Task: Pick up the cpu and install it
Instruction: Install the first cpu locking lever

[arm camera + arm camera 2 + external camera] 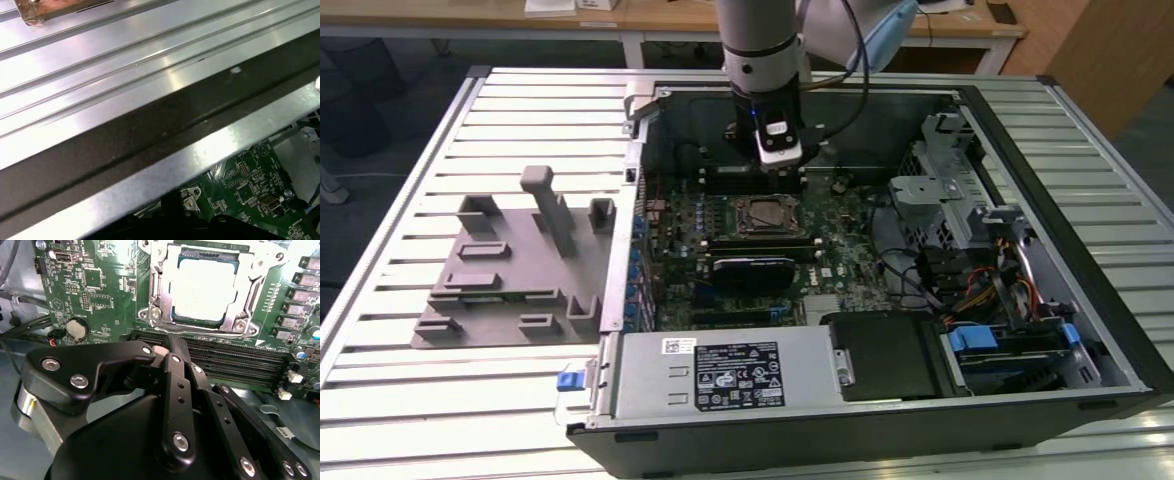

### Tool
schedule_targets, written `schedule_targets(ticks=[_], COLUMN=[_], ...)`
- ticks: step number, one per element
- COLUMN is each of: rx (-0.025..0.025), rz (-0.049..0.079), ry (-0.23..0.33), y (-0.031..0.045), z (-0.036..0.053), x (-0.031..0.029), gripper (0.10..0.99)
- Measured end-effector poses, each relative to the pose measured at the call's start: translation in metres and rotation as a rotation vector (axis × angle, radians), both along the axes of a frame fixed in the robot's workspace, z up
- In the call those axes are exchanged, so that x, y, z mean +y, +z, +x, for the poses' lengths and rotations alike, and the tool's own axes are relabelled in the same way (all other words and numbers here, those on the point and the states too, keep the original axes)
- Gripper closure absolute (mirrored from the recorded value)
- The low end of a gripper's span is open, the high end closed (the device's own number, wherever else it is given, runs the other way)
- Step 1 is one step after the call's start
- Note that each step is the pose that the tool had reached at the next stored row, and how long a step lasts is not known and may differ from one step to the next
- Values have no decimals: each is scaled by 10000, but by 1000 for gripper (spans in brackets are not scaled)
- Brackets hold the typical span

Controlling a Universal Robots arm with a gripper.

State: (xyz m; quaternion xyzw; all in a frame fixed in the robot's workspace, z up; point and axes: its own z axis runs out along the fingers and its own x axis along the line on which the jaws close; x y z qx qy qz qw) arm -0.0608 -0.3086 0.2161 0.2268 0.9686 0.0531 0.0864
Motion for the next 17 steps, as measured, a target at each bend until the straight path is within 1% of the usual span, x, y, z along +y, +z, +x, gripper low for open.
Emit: schedule_targets(ticks=[2, 5, 9, 17], rx=[48, 86, 99, 102], rz=[1, 2, 1, 1], ry=[0, 0, 0, 0], y=[0, -1, -1, -1], z=[0, 0, 0, 0], x=[-11, -41, -93, -195], gripper=[980, 980, 980, 980])
